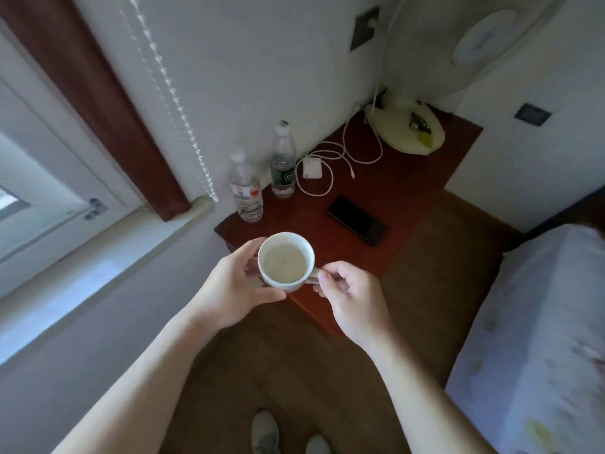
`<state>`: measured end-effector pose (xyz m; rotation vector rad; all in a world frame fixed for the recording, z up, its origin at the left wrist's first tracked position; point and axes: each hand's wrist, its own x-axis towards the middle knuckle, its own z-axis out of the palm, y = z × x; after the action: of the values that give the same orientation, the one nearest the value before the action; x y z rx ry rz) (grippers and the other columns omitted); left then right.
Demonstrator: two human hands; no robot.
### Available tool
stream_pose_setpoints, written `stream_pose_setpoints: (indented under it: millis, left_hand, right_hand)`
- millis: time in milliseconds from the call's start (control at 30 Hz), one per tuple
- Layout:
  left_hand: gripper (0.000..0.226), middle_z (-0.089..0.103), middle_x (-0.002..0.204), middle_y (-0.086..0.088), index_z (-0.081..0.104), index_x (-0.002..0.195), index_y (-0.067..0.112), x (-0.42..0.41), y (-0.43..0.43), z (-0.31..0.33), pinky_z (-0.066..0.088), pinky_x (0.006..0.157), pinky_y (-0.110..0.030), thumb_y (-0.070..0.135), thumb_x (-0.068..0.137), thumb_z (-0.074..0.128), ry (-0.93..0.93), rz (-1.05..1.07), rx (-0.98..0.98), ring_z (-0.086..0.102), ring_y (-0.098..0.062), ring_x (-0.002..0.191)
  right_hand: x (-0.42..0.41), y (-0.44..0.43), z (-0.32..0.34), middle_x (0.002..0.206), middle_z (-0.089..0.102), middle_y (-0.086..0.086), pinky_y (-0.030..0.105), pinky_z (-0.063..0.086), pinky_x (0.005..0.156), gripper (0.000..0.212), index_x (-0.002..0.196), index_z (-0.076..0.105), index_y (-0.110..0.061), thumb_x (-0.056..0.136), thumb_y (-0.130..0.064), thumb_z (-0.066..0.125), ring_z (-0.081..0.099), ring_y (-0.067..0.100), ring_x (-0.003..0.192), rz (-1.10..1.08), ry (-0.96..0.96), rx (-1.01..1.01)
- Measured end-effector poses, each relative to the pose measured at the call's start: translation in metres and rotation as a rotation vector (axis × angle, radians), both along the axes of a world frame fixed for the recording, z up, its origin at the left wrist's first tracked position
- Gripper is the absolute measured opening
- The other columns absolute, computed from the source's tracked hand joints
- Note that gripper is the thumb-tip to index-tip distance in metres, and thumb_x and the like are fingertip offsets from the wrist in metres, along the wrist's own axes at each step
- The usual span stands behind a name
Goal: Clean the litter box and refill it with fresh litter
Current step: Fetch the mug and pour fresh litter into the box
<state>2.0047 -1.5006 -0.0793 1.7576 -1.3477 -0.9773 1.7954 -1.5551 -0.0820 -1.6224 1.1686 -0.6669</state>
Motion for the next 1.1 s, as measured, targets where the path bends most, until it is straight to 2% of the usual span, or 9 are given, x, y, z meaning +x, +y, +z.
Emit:
stream_pose_setpoints:
  millis: [233,333,400,700,867,1000,1100]
  left_hand:
    - [0.081,0.067,0.114,0.021,0.051,0.125,0.046,0.000,0.103,0.018,0.052,0.097,-0.033,0.015,0.063,0.092,0.023,0.265,-0.054,0.063,-0.001,0.108]
    - [0.081,0.068,0.114,0.021,0.052,0.123,0.048,0.000,0.160,0.022,0.051,0.099,-0.036,0.012,0.061,0.092,0.043,0.418,-0.062,0.064,-0.003,0.108]
    - [0.081,0.069,0.114,0.020,0.054,0.122,0.046,-0.001,0.203,0.025,0.051,0.099,-0.037,0.009,0.061,0.091,0.057,0.519,-0.061,0.064,-0.004,0.109]
    - [0.078,0.074,0.108,0.007,0.057,0.125,0.033,0.010,0.397,0.020,0.055,0.094,-0.039,-0.005,0.064,0.087,0.137,0.930,-0.091,0.070,-0.010,0.103]
    - [0.079,0.072,0.110,0.003,0.057,0.124,0.035,0.021,0.496,0.003,0.053,0.096,-0.043,0.001,0.061,0.090,0.118,1.096,-0.108,0.069,-0.016,0.106]
    - [0.078,0.071,0.110,0.007,0.057,0.119,0.046,0.030,0.549,-0.014,0.054,0.095,-0.043,0.007,0.060,0.091,0.072,1.192,-0.106,0.068,-0.016,0.107]
    - [0.078,0.071,0.109,0.009,0.057,0.121,0.040,0.039,0.572,-0.030,0.055,0.094,-0.044,0.008,0.060,0.091,0.077,1.274,-0.093,0.067,-0.013,0.106]
  right_hand:
    - [0.021,0.045,0.017,0.089,0.075,-0.011,0.037,0.061,0.079,0.015,0.097,0.073,-0.021,0.098,-0.024,0.058,0.071,0.007,0.088,0.292,0.031,-0.036]
    - [0.039,0.074,0.021,0.087,0.076,-0.007,0.043,0.060,0.081,0.016,0.093,0.073,-0.020,0.096,-0.027,0.059,0.072,0.011,0.086,0.433,0.024,-0.009]
    - [0.054,0.099,0.023,0.085,0.077,-0.005,0.047,0.059,0.082,0.018,0.091,0.073,-0.019,0.093,-0.029,0.059,0.073,0.013,0.084,0.529,0.022,0.012]
    - [0.144,0.246,0.023,0.082,0.076,-0.005,0.043,0.059,0.082,0.014,0.090,0.075,-0.022,0.094,-0.029,0.064,0.073,0.012,0.082,0.965,0.042,0.030]
    - [0.191,0.332,0.007,0.078,0.075,0.003,0.052,0.057,0.078,0.024,0.084,0.074,-0.023,0.085,-0.045,0.064,0.071,0.025,0.078,1.134,0.050,0.041]
    - [0.225,0.382,-0.014,0.076,0.075,0.003,0.053,0.056,0.079,0.019,0.083,0.074,-0.023,0.083,-0.040,0.066,0.072,0.028,0.079,1.235,0.057,0.064]
    - [0.252,0.404,-0.031,0.077,0.076,0.003,0.053,0.057,0.081,0.017,0.082,0.075,-0.020,0.085,-0.035,0.067,0.072,0.027,0.080,1.305,0.063,0.091]
